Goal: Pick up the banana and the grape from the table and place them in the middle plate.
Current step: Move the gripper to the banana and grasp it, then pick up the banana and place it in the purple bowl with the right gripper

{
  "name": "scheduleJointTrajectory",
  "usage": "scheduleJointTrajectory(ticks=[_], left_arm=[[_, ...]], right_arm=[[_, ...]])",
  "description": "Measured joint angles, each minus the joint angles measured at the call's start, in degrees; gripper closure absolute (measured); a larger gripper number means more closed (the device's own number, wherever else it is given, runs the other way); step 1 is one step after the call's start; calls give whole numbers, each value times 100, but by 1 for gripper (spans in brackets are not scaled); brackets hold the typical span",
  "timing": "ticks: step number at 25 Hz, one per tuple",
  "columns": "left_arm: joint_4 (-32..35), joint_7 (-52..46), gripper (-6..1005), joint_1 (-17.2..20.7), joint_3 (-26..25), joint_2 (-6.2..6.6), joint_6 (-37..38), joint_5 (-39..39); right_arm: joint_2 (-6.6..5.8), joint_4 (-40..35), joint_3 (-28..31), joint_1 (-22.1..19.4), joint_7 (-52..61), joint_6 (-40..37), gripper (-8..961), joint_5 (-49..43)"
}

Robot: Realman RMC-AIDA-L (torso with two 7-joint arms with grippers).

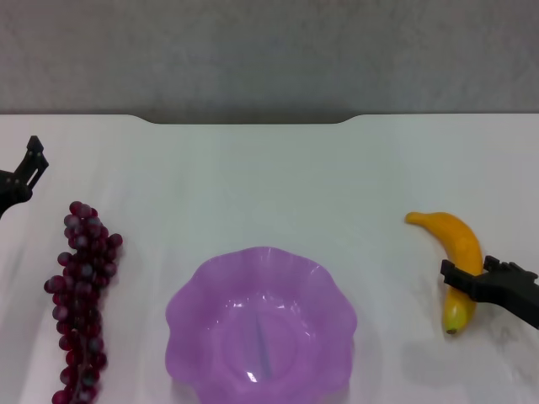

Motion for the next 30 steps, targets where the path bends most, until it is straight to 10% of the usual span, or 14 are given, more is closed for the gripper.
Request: scheduleJointTrajectory(ticks=[30], left_arm=[[-53,5,105,-9,0,0,18,0]], right_arm=[[0,52,-21,-1,-1,23,254,0]])
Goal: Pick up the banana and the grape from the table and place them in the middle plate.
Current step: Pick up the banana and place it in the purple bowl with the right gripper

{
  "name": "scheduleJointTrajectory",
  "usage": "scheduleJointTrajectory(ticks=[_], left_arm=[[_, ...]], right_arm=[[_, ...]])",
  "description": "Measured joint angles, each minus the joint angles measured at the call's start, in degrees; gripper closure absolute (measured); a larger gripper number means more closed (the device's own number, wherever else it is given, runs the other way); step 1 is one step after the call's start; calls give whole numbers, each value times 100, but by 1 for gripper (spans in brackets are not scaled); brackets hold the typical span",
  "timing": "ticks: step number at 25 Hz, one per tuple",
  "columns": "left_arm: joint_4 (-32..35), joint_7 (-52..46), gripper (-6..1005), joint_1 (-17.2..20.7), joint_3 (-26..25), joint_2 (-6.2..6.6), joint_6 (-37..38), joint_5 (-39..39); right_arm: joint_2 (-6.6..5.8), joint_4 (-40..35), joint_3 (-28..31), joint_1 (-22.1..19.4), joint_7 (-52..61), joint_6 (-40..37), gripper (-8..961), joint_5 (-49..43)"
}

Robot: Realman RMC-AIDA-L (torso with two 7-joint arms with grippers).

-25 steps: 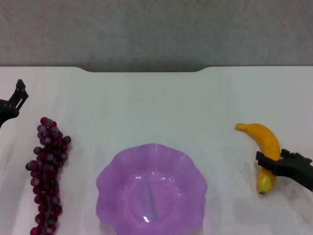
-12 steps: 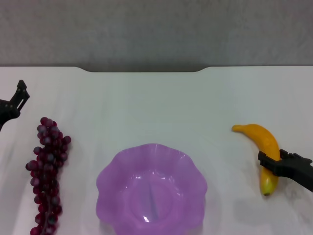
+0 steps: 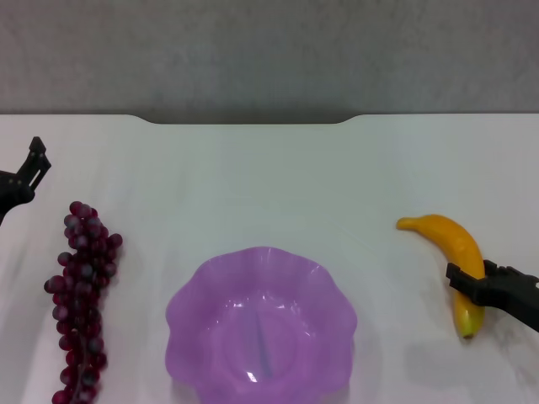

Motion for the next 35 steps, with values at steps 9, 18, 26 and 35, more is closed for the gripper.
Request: scheduleJointTrajectory(ticks=[9,18,26,35], left_arm=[[0,16,106,0,0,0,0,0],[0,25,105,0,-19,0,-1,0],[0,29,105,0,-26,0,-1,0],[0,37,106,9,-32,0,-1,0]], right_arm=[[-2,9,4,-36,1,3,256,0],[-18,-9,1,3,-20,274,257,20],[-18,-28,0,3,-9,286,271,15],[-22,-40,-2,4,233,283,309,-3]])
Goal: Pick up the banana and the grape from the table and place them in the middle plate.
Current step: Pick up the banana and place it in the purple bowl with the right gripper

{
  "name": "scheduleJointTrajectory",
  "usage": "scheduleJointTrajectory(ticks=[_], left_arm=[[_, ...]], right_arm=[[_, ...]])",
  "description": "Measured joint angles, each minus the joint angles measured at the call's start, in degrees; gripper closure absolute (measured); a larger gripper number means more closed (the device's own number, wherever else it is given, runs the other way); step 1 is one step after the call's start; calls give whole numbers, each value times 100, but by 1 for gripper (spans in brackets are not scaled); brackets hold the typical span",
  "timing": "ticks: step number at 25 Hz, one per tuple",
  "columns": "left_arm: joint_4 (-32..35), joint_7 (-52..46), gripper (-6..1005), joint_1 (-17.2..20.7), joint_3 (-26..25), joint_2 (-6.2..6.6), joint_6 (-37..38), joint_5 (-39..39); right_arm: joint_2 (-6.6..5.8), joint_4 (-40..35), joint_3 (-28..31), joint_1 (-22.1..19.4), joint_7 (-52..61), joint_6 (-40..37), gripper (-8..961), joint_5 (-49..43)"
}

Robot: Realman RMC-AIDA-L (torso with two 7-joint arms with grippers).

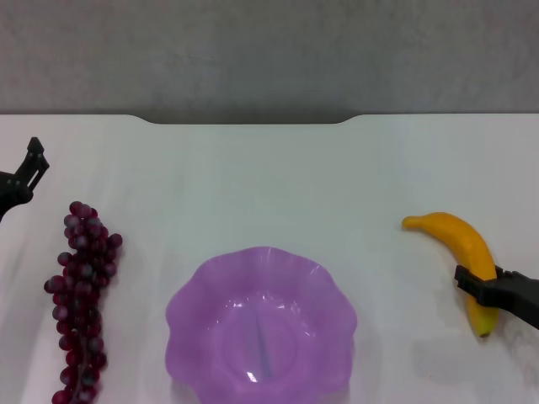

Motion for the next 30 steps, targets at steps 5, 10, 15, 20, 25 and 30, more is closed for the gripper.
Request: scheduleJointTrajectory(ticks=[5,10,15,20,25,30], left_arm=[[0,-18,106,17,2,0,0,0],[0,-24,105,31,-3,1,0,0],[0,-12,106,39,1,10,0,0],[1,-3,105,93,-3,15,0,0],[15,-1,105,144,-3,26,0,0],[37,2,106,199,-6,28,0,0]], right_arm=[[-18,0,-45,4,207,-23,323,-4],[-21,-2,-54,73,207,-9,377,-10],[-27,-10,-47,146,196,10,403,-10],[-69,-23,-1,253,177,13,403,-8],[-176,-277,2,309,195,13,404,-3],[-329,-1016,10,118,197,-53,404,0]])
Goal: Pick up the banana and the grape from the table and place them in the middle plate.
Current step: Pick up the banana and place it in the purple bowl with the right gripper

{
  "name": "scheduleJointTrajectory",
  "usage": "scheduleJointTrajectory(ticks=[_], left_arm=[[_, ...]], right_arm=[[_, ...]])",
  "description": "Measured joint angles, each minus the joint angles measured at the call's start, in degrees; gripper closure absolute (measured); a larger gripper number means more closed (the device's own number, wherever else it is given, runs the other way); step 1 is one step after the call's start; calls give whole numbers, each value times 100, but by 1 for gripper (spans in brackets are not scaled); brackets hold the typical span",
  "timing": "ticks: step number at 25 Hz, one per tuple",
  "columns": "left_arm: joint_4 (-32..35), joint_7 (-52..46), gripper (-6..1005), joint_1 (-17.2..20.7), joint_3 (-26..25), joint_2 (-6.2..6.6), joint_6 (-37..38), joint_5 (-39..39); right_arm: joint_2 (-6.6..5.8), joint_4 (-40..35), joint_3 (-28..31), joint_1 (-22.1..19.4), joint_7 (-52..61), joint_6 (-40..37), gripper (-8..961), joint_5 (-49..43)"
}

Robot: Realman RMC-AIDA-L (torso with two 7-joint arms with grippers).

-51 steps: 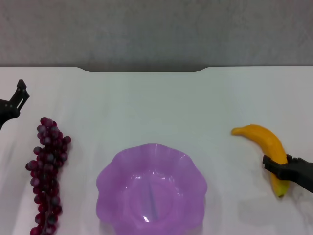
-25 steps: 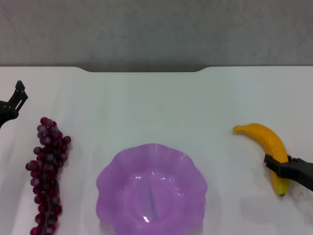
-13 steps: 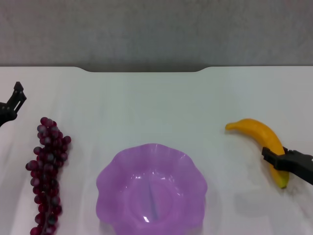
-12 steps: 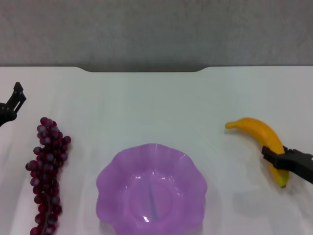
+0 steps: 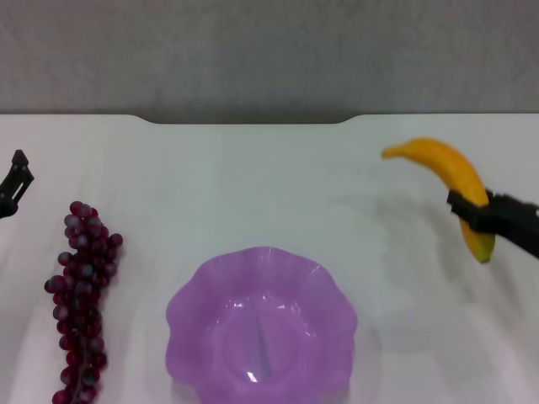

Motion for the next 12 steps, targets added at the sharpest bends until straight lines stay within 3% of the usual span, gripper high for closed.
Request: scheduleJointTrajectory(ticks=[7,12], left_arm=[[0,9,105,9,-19,7,-22,-37],[-2,10,105,7,-19,7,-17,-44]], right_arm=[[-71,-1786,2,-857,-37,-258,404,-325],[83,-2828,-54,-1264,181,-344,404,-952]])
